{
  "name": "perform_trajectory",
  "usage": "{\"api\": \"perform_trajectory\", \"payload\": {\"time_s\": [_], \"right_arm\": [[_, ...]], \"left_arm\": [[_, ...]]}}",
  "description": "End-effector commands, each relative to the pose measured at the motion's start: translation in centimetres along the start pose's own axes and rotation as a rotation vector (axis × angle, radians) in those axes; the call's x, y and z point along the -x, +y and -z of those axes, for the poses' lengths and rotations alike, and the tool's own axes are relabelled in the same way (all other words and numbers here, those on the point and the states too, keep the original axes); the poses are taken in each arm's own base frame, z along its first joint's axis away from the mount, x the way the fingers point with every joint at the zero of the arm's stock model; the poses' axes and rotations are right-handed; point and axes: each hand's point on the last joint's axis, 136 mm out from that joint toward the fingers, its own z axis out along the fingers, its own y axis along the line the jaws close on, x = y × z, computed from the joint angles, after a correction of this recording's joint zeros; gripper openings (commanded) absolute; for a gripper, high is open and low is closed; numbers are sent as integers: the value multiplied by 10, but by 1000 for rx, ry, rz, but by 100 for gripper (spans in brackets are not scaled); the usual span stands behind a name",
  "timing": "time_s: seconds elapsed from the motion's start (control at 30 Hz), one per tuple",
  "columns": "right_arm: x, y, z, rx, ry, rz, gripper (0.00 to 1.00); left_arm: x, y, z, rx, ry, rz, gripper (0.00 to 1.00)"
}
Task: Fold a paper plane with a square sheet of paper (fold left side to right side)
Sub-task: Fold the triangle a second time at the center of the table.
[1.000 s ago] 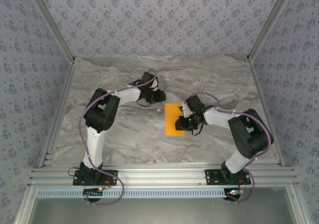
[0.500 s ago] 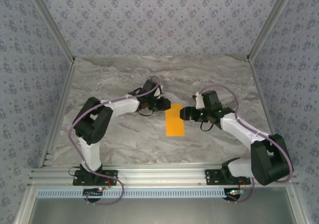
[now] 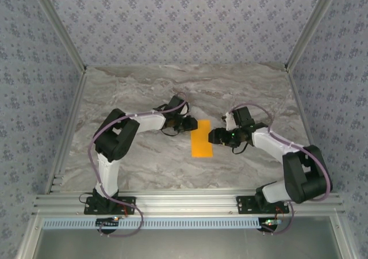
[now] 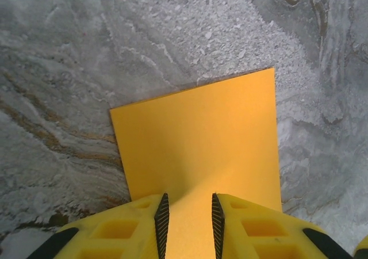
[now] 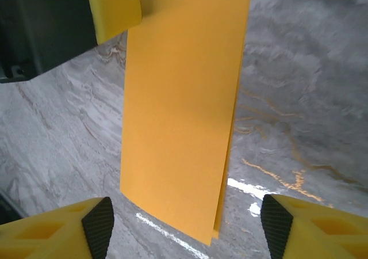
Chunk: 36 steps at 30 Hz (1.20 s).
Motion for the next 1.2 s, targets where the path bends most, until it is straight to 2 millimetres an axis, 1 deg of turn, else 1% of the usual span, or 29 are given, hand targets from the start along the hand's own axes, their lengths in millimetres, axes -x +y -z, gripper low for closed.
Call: {"api": "perform_trajectory", "payload": {"time_s": [0.0, 0.17, 0.4, 0.5, 0.63, 0.73, 0.83, 0.93, 1.0, 1.1, 1.17], "right_arm": [[-7, 9, -4, 55, 83, -79, 70], [-7, 7, -17, 48, 116, -117, 65], [-11, 6, -33, 33, 158, -145, 64], [-12, 8, -37, 39, 167, -146, 63], [-11, 14, -39, 73, 166, -157, 59], [-8, 19, -39, 97, 157, -158, 56], [-2, 20, -36, 102, 139, -157, 55], [4, 24, -34, 133, 129, -172, 55], [8, 26, -35, 150, 132, -183, 55], [11, 27, -36, 155, 140, -199, 55], [15, 25, -37, 157, 140, -216, 55]], "left_arm": [[-10, 8, -1, 29, 14, 14, 27], [-14, 9, -2, 27, 17, 18, 27], [-15, 9, -2, 27, 16, 17, 27], [-14, 9, -2, 25, 15, 17, 27], [-14, 6, -1, 16, 11, 12, 27], [-11, 1, 5, 2, -4, 3, 28], [-3, -10, 19, -24, -45, -34, 32], [6, -25, 44, -49, -112, -94, 43], [10, -35, 66, -70, -178, -145, 51], [4, -45, 96, -99, -257, -218, 57], [-10, -50, 108, -104, -284, -272, 59]]}}
